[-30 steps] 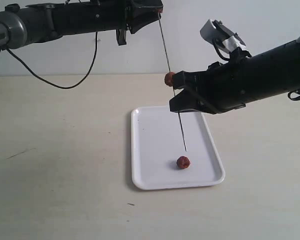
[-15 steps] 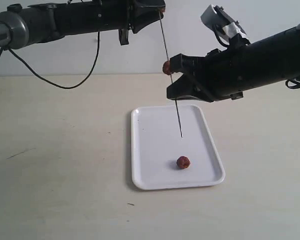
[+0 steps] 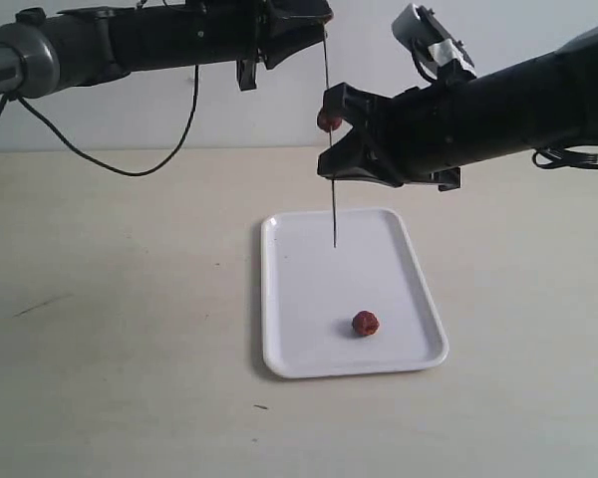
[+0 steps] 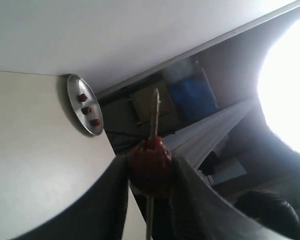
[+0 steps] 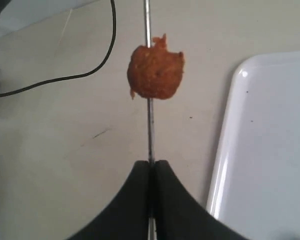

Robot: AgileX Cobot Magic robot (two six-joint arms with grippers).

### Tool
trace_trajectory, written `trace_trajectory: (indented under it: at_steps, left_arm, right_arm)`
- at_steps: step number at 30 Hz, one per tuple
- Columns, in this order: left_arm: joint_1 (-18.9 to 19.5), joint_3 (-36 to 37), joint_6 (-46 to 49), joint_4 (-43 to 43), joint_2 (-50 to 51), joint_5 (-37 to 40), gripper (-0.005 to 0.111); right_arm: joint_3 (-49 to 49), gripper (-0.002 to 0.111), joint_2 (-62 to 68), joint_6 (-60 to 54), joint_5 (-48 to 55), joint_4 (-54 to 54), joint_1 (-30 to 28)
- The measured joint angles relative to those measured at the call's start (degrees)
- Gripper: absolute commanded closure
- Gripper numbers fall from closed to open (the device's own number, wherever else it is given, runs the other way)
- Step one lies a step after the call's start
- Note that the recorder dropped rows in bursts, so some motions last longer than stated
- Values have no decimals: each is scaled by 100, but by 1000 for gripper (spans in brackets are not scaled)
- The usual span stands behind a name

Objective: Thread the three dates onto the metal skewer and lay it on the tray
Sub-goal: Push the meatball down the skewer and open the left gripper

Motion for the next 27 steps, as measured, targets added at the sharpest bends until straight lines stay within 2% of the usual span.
trace_trajectory:
  at_steps: [14, 27]
  left_arm:
    - [-109, 0, 209, 302, 0, 252, 77]
    - [-133, 0, 255, 602, 0, 530, 77]
  right_arm:
    - [-225, 108, 37, -500, 166, 52, 19]
    - [-272, 108, 37, -575, -319, -158, 19]
